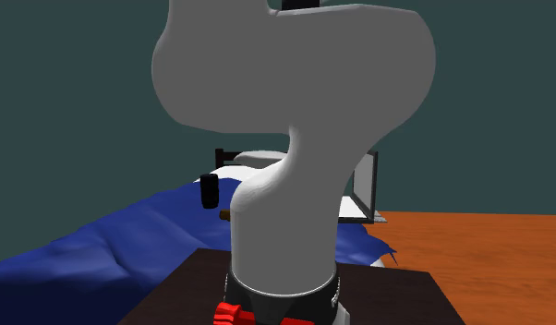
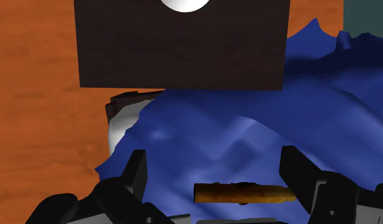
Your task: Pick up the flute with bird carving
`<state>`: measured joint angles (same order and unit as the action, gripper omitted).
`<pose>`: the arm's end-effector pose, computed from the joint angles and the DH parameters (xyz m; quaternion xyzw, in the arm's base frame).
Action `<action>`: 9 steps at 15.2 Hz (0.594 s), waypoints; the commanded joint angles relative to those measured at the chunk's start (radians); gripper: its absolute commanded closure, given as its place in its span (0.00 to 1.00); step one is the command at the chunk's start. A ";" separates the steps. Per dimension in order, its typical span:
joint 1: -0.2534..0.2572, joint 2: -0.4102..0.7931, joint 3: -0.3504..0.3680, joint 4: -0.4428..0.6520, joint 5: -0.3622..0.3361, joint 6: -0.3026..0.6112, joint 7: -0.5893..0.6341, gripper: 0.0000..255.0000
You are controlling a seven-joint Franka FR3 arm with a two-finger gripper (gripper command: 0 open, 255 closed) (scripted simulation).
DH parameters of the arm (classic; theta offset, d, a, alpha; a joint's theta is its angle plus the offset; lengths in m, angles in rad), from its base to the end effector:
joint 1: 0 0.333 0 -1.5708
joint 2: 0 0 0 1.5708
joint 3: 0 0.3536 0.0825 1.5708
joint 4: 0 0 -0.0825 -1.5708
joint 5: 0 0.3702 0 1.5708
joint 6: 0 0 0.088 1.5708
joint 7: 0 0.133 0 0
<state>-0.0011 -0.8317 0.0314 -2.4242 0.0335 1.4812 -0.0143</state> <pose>0.2386 0.0149 0.5645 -0.9983 -0.0171 0.0558 0.0050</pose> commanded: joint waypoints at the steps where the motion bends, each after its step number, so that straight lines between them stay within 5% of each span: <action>1: 0.000 0.000 0.000 0.000 0.000 0.000 0.000 0.00; 9: 0.060 0.242 -0.059 -0.042 -0.029 0.267 -0.221 0.00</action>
<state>0.0484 -0.6242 -0.0257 -2.4640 0.0030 1.7114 -0.2108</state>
